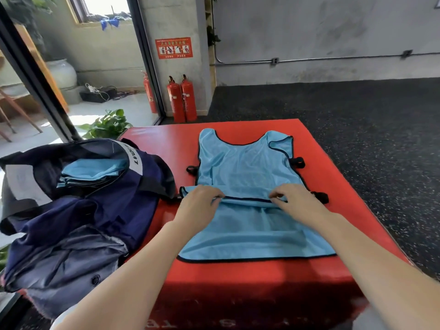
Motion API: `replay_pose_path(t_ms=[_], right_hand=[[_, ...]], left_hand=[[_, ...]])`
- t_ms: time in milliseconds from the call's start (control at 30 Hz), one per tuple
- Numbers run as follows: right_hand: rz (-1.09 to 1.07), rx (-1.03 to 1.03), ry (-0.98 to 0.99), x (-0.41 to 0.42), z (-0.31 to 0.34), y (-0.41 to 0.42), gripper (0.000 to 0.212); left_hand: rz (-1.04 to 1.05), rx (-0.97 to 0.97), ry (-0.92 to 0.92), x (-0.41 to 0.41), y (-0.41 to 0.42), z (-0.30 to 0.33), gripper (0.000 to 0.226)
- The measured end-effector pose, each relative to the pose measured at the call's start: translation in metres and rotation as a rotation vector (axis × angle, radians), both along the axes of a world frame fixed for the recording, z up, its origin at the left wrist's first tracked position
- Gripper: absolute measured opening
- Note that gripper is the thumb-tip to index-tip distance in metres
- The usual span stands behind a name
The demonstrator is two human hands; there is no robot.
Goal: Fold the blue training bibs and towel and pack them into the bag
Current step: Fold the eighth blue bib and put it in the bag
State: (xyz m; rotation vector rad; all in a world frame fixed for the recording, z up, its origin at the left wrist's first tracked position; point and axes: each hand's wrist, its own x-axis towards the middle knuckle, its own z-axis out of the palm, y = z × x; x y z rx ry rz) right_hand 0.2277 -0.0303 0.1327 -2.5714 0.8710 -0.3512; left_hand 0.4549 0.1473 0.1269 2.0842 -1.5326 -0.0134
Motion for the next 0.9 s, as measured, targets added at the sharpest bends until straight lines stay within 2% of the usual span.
replay_pose_path(t_ms=[200,333,467,667,900], right_hand=[[0.064,0.031,0.136,0.020,-0.011,-0.025,0.029],[0.116,0.014,0.160,0.025,-0.014,-0.033,0.025],[0.136,0.010,0.170,0.027,-0.016,-0.037,0.032],[0.107,0.025,0.141,0.027,-0.017,-0.032,0.028],[0.062,-0.028,0.126,0.033,-0.016,-0.010,0.042]], left_hand=[[-0.037,0.086,-0.097,0.013,-0.036,-0.010,0.023],[-0.060,0.196,-0.167,0.023,-0.045,-0.015,0.021],[-0.098,0.268,-0.138,0.030,-0.045,-0.013,0.019],[-0.056,0.298,-0.073,0.027,-0.043,-0.012,0.021],[0.015,0.198,0.010,0.012,-0.038,-0.004,0.016]])
